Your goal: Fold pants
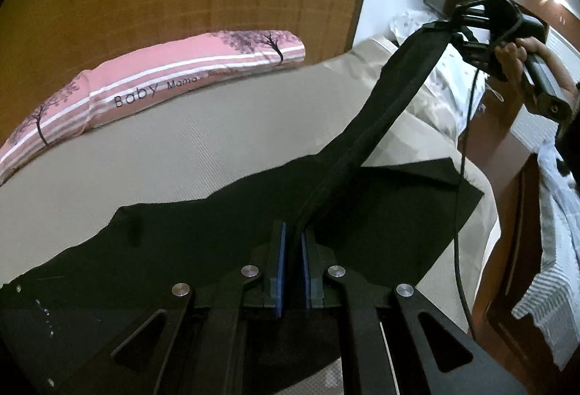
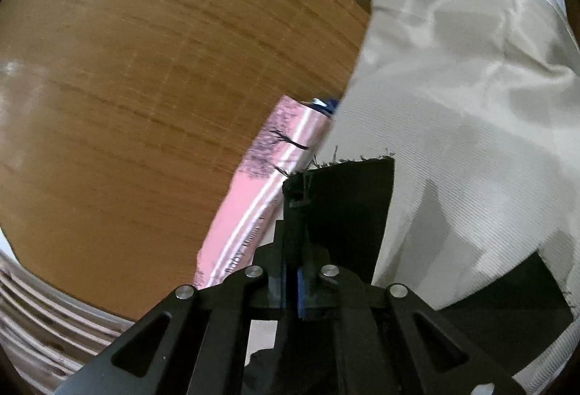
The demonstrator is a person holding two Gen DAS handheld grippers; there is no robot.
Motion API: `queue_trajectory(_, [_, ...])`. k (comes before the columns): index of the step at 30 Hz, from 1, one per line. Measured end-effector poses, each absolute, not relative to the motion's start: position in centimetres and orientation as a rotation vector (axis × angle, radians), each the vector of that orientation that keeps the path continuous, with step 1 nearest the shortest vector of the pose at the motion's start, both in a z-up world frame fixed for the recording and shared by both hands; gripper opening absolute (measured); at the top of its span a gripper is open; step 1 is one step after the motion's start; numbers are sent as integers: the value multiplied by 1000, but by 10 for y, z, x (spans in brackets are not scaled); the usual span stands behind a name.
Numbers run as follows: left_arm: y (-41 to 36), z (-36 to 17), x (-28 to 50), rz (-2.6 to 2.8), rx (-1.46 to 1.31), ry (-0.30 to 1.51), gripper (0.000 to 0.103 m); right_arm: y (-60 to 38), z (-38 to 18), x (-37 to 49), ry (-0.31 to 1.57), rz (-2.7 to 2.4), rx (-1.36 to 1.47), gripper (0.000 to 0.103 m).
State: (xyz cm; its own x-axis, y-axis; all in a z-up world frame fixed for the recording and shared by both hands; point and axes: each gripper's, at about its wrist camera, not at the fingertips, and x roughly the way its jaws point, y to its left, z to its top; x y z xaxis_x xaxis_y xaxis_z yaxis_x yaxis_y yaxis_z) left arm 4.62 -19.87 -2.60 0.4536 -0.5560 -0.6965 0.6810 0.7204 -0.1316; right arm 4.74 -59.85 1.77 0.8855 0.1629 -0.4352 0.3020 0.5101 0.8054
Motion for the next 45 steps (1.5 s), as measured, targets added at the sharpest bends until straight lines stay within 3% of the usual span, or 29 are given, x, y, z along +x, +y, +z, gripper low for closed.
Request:
queue_trajectory(11, [-192,-27,42,-805,159,792,8,-598,26,17,490,-117,1030,5])
queue_trajectory(27, [-154,-10,48,-820,91,757,8,-546,82,-22,443,-115,934,5])
queue_trajectory(36, [-156,-20,46,-841,94,777,8,-535,11,-69,592,-180,1026,5])
queue_trajectory(45, [-161,-44,42,-824,130,827,8,-468,-34,-21,698,158,1040,5])
